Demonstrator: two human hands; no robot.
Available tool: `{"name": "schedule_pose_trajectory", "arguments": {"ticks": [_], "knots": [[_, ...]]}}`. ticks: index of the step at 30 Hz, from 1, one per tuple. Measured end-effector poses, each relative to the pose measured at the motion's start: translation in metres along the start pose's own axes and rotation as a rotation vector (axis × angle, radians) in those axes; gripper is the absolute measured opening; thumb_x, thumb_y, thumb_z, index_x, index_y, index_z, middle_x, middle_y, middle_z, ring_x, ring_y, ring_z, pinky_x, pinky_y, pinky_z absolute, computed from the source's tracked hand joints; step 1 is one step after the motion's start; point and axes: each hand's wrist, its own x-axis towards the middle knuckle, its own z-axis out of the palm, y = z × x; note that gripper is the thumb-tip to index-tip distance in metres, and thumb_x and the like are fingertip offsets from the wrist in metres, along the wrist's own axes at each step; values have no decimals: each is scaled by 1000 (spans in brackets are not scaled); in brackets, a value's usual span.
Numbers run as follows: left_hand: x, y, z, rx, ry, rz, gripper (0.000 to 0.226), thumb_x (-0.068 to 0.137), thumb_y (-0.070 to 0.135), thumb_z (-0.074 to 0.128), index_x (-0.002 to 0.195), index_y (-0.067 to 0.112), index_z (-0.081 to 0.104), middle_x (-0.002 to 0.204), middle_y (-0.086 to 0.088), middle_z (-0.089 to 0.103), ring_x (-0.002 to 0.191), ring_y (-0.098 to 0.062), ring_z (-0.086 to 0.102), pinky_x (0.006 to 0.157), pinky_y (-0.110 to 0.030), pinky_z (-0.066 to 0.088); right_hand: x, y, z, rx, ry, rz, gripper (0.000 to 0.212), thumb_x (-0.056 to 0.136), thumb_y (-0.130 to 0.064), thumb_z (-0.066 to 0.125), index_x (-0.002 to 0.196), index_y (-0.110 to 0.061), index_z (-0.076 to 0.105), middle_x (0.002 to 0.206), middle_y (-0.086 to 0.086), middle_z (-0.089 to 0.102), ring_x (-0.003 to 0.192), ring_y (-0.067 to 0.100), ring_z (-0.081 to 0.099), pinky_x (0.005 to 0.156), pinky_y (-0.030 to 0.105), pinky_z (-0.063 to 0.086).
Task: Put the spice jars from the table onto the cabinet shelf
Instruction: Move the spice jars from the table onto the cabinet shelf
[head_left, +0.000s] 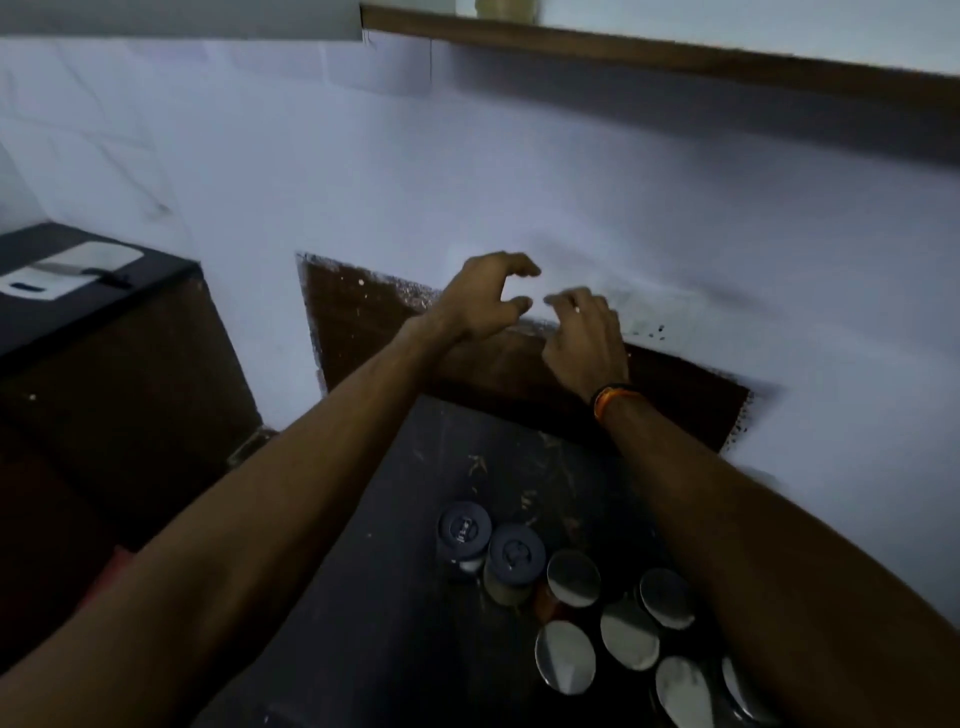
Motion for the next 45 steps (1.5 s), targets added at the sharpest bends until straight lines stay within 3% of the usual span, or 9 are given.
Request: {"name": "schedule_pose_trajectory", "arguments": {"ticks": [7,12,16,22,28,33,38,41,45], "knots": [[-83,-54,75,-18,-265,-273,42,87,14,68,128,8,63,125,-10,67,116,-25,63,97,-31,48,-101,8,66,67,-503,96,49,84,-9,54,133,-12,58,127,14,57,114,35,51,97,43,42],[-136,-86,114,-39,-404,-428,36,91,17,66,124,5,62,124,-12,65,115,-26,61,98,-38,50,-147,-7,100,156,-691,211,49,85,-10,57,134,-13,58,131,14,56,121,35,53,100,42,45],[-170,-110,138,-64,-465,-543,29,88,20,68,115,10,67,114,-8,69,109,-25,65,87,-31,50,-168,-19,122,198,-772,267,50,88,-13,56,138,-11,54,134,17,53,124,37,51,104,43,43],[-194,-123,158,-151,-447,-619,49,90,13,64,138,14,54,133,-8,61,122,-24,57,91,-21,39,-188,-36,142,210,-795,280,59,87,-28,62,142,-11,48,133,16,51,124,36,50,103,41,42],[-201,-132,165,-275,-410,-693,47,91,9,60,137,16,56,132,-6,63,123,-22,58,92,-23,41,-196,-49,156,182,-767,289,94,75,-57,75,148,-10,38,137,14,49,126,32,49,104,41,42],[-208,-138,169,-392,-383,-763,44,92,7,57,136,14,57,131,-7,63,122,-22,59,94,-25,43,-200,-59,173,39,-785,255,114,65,-72,73,152,-12,30,143,15,46,132,30,45,112,43,34],[-217,-137,176,-499,-321,-843,41,94,8,55,134,12,58,128,-5,64,119,-20,60,98,-28,47,-201,-63,182,13,-693,254,100,60,-70,76,137,-15,44,133,12,53,125,28,47,109,42,37],[-227,-149,187,-507,-225,-898,38,91,18,56,128,15,65,124,-4,69,115,-20,63,104,-39,50,-198,-61,182,106,-662,289,93,58,-65,79,131,-15,49,128,9,56,123,28,46,102,40,41],[-229,-151,175,-652,4,-1058,25,101,18,52,119,10,69,110,-3,67,103,-21,63,85,-32,56,-186,-59,173,261,-609,411,95,55,-57,83,135,-20,48,130,6,54,127,27,41,103,39,41]]}}
